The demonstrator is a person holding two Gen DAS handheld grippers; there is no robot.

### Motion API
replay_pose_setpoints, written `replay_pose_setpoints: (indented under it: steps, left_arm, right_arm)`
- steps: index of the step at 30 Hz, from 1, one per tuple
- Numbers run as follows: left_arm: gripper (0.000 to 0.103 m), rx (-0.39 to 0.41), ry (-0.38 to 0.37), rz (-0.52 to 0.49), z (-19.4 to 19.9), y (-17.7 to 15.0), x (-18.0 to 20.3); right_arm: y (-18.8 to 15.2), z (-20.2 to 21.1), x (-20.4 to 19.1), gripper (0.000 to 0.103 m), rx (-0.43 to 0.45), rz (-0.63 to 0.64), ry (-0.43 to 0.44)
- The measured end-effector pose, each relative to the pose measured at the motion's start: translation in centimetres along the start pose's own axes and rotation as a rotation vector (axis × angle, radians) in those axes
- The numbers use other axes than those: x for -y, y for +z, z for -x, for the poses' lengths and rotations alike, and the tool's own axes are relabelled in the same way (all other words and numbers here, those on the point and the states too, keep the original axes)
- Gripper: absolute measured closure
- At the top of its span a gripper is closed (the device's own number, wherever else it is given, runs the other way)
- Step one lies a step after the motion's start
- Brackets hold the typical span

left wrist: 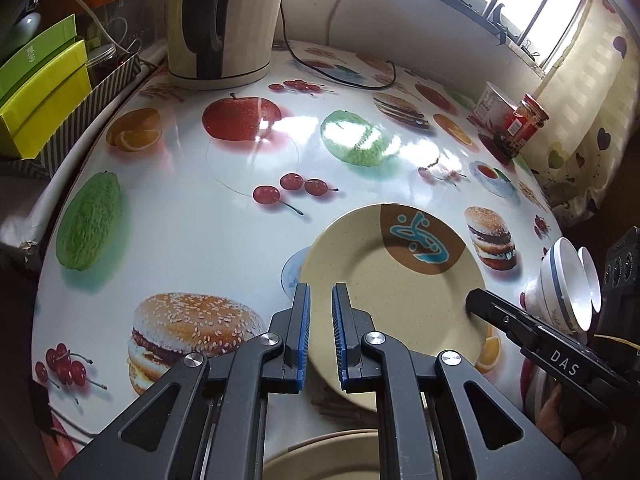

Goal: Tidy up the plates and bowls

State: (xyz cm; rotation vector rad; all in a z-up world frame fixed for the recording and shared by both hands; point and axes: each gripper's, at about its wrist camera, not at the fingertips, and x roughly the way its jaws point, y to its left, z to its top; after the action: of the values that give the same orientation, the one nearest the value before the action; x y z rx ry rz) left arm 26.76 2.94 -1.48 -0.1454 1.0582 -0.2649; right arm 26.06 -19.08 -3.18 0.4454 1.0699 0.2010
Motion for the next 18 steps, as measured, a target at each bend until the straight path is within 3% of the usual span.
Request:
replay_pose_setpoints:
  steps: [9, 18]
  left_arm:
    - [0.091, -0.002, 0.017, 0.035, -0.3, 0.0, -1.0]
    - [0.091, -0.039, -0.037, 0.075, -1.3, 0.1, -1.8]
  right_arm:
    - [-0.1, 0.1, 0.2, 0.088, -0.006, -0.006, 0.004]
    - [-0.2, 0.0, 0.1, 0.088, -0.008, -0.011, 0.005]
